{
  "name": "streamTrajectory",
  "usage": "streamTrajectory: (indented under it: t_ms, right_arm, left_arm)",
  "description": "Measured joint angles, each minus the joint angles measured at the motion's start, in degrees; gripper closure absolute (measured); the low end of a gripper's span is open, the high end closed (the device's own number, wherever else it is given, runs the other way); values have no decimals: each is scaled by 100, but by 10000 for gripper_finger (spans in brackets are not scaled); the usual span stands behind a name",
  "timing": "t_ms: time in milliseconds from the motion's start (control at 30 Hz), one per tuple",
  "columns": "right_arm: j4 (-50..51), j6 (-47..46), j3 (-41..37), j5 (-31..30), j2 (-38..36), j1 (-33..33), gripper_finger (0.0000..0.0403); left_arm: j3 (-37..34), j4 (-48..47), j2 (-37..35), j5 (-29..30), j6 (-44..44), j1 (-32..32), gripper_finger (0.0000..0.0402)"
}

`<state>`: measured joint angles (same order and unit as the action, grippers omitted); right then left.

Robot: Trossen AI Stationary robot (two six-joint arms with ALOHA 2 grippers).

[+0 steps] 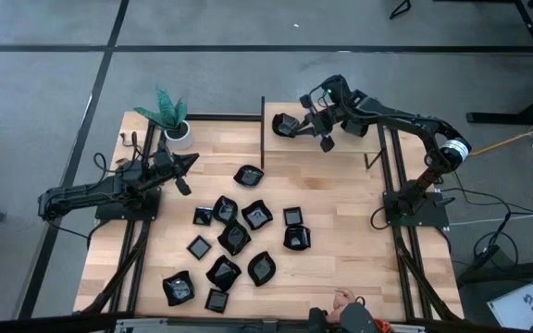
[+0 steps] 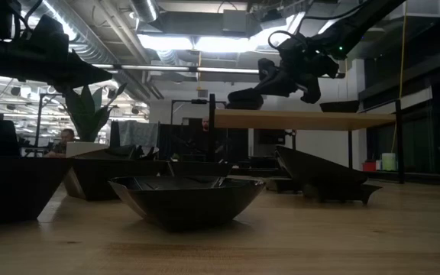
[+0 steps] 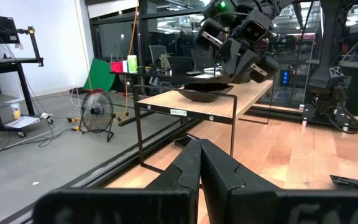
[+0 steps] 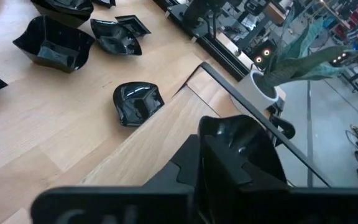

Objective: Pick & Place Mini shaped plates
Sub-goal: Stack the black leaf-shaped plate on top of the black leaf-shaped plate on the shelf, then stack the black distorted square plate on top of the black distorted square plate on the shelf

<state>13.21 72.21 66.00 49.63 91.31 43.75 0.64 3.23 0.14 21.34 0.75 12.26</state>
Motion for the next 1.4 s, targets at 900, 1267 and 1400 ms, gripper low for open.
streamTrajectory:
  t_ms: [900,1267,1400]
  right_arm:
    - [-3,-1486,0,202,-4,-192,375]
    - [347,-2730,0,-880,-26,-1062,375]
    - [562,-3039,0,-1381,-87,-1294,375]
  left_arm:
    - [-1,1,1,0,0,-1,398]
    - [-1,-1,1,0,0,-1,398]
    - [-2,-1,0,0,0,0,398]
